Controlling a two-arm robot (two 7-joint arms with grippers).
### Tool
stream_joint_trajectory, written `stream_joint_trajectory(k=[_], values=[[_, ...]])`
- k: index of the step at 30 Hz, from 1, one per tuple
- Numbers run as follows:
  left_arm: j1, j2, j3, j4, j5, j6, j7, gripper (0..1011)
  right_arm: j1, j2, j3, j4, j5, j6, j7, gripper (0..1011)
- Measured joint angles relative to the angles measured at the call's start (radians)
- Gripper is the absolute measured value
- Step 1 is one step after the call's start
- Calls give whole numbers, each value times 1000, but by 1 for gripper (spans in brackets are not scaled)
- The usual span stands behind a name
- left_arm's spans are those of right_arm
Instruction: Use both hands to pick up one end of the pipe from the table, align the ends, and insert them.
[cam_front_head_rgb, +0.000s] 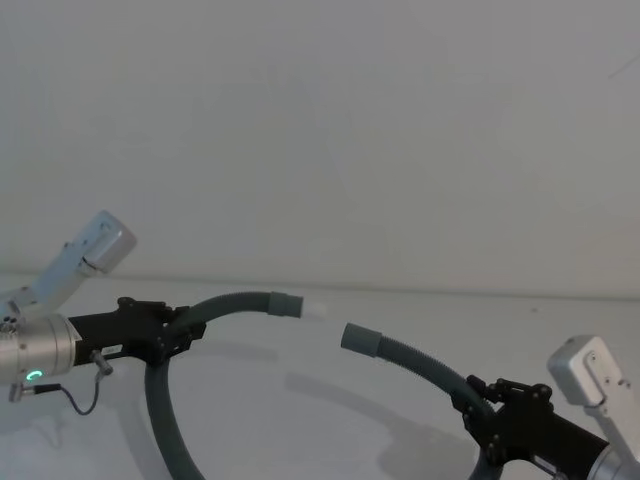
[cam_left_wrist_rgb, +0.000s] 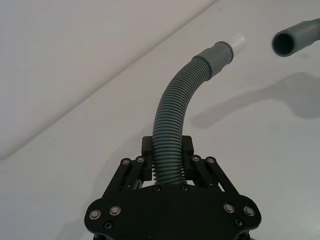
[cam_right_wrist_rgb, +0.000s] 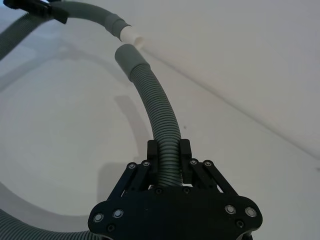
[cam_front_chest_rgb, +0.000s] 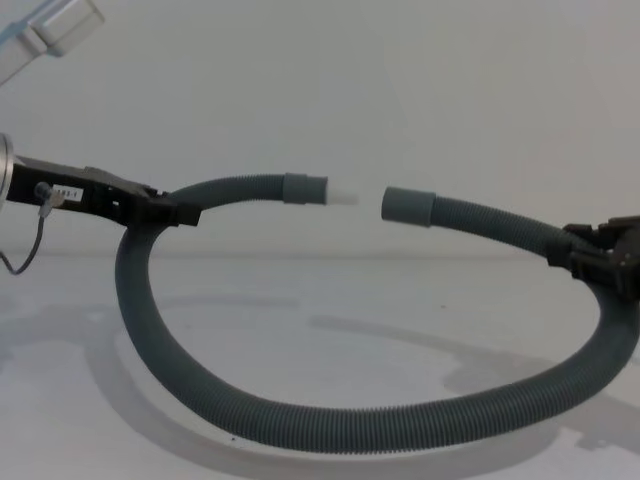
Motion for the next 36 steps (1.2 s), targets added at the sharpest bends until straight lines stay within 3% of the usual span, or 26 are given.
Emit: stream_joint_trajectory(k=[17, 27, 36], values=[[-18, -4, 8, -3, -73, -70, -149, 301, -38, 19, 35, -85, 66, -19, 1, 229], [0, 14, 7, -43, -98, -72, -165, 301, -49, 34, 43, -108, 83, -24, -5, 224], [20, 33, 1, -75, -109, -64, -143, 301, -62, 51, 54, -118, 94, -28, -10, 221]])
